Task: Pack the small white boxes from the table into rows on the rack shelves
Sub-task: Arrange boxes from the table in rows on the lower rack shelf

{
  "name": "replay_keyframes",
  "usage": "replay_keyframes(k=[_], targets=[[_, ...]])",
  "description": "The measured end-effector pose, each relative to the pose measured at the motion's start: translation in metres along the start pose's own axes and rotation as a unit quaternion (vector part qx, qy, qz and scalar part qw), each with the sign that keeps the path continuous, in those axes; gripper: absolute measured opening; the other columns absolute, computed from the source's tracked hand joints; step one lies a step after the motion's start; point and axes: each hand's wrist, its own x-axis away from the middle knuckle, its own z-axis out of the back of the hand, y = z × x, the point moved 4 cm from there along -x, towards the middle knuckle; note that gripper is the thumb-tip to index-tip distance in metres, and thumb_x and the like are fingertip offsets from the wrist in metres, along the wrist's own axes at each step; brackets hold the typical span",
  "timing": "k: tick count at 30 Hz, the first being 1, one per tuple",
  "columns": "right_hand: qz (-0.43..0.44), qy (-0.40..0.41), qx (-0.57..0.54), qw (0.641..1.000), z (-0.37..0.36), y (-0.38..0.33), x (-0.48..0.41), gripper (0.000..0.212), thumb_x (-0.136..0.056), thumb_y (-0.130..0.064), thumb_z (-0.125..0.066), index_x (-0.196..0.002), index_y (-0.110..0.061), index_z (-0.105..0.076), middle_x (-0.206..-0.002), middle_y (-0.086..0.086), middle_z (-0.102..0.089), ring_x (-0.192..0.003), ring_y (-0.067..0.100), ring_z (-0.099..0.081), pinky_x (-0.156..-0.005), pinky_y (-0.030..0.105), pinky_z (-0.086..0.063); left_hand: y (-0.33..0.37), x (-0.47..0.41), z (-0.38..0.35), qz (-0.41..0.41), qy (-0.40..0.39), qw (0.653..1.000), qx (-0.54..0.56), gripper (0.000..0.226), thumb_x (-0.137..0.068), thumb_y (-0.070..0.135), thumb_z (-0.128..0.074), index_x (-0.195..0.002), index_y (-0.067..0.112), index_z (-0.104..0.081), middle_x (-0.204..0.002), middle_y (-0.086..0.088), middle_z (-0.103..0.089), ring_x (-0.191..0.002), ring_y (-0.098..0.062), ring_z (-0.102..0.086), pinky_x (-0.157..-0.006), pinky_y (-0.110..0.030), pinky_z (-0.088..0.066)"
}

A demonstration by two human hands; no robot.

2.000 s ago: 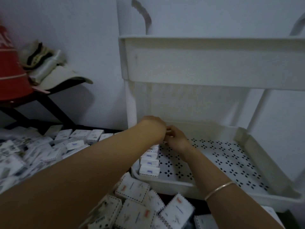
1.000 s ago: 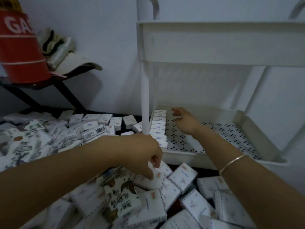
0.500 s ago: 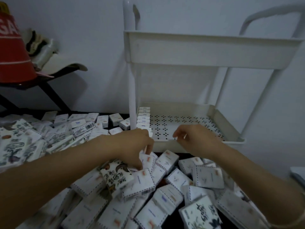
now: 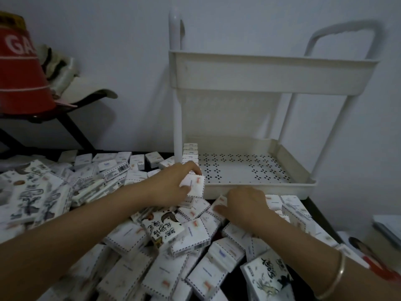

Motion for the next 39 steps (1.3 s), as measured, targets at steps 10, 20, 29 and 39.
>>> replay_keyframes(k=[10, 20, 29, 39], targets=[[-0.019, 0.068, -0.241, 0.968, 0.016, 0.018, -0.002, 0.042, -0.080, -0.047, -0.072, -0.109, -0.029, -0.048, -0.096, -0.011, -0.063, -0.082, 0.011, -0.060, -0.066, 0.029, -0.048, 0.009, -0.005, 0.014, 0.020, 0.131, 0.991, 0.003, 0.080, -0.070, 0.031, -0.083, -0.131, 0.030, -0.031, -0.124, 0.004, -0.044, -0.104, -0.012, -0.049, -0.072, -0.020, -0.045], [-0.016, 0.032, -0.580, 0.814, 0.036, 0.050, -0.014, 0.021, -0.083, -0.019, -0.074, -0.097, -0.020, -0.058, -0.102, 0.006, -0.062, -0.082, 0.016, -0.067, -0.053, 0.021, -0.053, 0.050, -0.040, 0.006, -0.055, 0.136, 0.989, -0.029, 0.030, -0.093, 0.055, -0.046, -0.101, 0.028, -0.053, -0.103, 0.004, -0.050, -0.092, -0.012, -0.049, -0.073, -0.027, -0.037], [-0.012, 0.069, -0.566, 0.821, 0.043, 0.079, -0.063, 0.025, -0.085, -0.022, -0.073, -0.103, -0.020, -0.056, -0.101, 0.002, -0.061, -0.084, 0.014, -0.065, -0.051, 0.019, -0.051, 0.068, -0.125, 0.042, -0.020, 0.172, 0.972, -0.160, 0.033, -0.089, 0.023, -0.056, -0.121, 0.017, -0.054, -0.107, -0.008, -0.063, -0.089, -0.024, -0.055, -0.068, -0.029, -0.038], [-0.012, 0.056, -0.540, 0.840, 0.017, 0.088, -0.117, 0.027, -0.086, -0.019, -0.072, -0.107, -0.017, -0.054, -0.100, 0.000, -0.059, -0.082, 0.013, -0.063, -0.049, 0.018, -0.052, 0.036, -0.203, 0.051, 0.095, 0.119, 0.917, -0.369, 0.039, -0.087, 0.002, -0.060, -0.123, 0.002, -0.047, -0.121, -0.015, -0.053, -0.110, -0.029, -0.056, -0.080, -0.034, -0.044]])
